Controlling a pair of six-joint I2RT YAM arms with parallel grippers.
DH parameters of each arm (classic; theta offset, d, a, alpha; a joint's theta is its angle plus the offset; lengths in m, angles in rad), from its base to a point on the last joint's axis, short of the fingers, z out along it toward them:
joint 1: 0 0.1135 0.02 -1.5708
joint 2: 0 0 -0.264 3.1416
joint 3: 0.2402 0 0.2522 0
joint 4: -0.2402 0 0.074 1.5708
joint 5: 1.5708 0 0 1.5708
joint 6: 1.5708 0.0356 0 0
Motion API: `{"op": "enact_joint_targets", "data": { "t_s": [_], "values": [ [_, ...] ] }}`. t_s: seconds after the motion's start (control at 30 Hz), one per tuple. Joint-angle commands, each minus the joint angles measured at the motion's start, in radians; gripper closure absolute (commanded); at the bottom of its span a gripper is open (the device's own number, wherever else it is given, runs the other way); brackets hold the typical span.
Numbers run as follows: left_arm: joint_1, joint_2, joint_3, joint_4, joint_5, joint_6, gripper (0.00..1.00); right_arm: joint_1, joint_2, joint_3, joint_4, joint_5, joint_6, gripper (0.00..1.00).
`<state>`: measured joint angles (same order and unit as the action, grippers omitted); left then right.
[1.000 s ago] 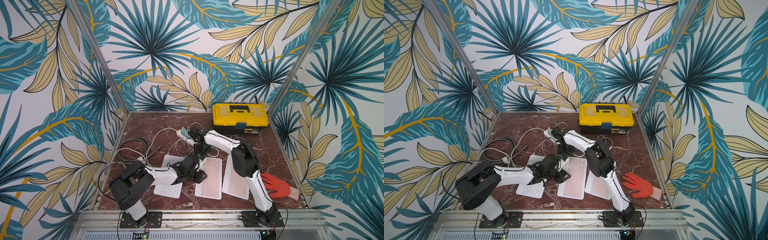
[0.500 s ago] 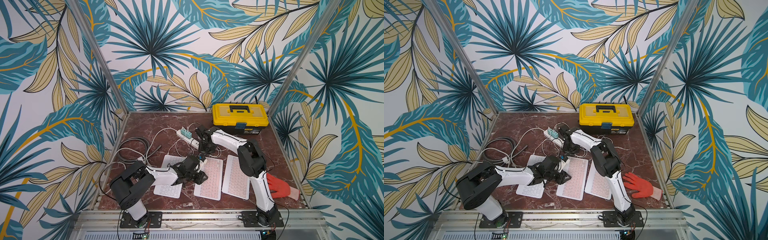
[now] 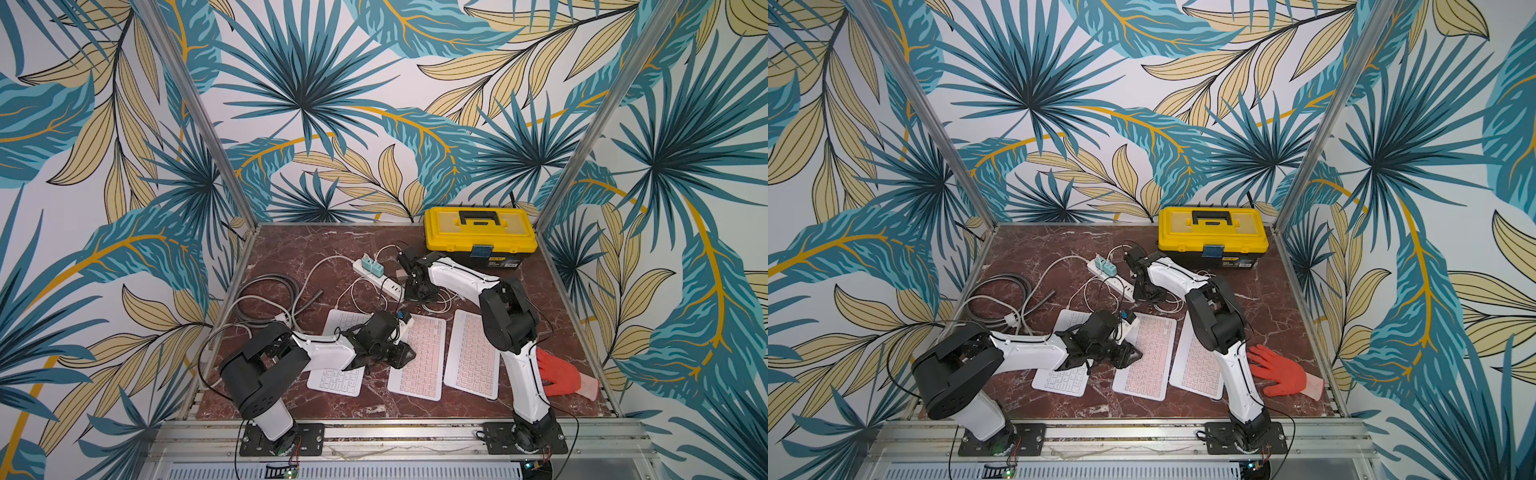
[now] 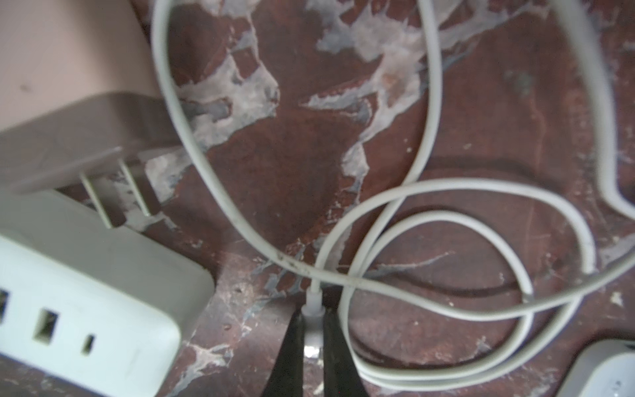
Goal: Unplug the wireless keyboard
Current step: Place the power cord at the center of the board, then remove the plug from the socket.
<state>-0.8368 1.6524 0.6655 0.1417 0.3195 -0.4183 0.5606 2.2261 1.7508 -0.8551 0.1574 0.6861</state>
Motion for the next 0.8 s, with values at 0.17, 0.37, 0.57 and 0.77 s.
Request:
{"op": "enact_joint_targets", "data": {
  "t_s": [0.17, 0.37, 0.57, 0.77],
  "values": [
    [0.053, -0.022, -0.031, -0.261, -0.004, -0.037, 0.62, -0.023, -0.044, -0.133, 0.059, -0.206, -0.097, 0.82],
    [0.073, -0.069, 0.035, -0.264, 0.031, -0.052, 0.60, -0.027, -0.109, -0.122, 0.062, -0.272, -0.160, 0.62],
    [0.088, -0.098, 0.124, -0.267, 0.052, -0.069, 0.59, -0.061, -0.199, -0.111, 0.049, -0.262, -0.212, 0.50],
    [0.114, -0.095, 0.212, -0.271, 0.038, -0.095, 0.59, -0.115, -0.267, -0.120, 0.050, -0.237, -0.281, 0.46]
  ]
}}
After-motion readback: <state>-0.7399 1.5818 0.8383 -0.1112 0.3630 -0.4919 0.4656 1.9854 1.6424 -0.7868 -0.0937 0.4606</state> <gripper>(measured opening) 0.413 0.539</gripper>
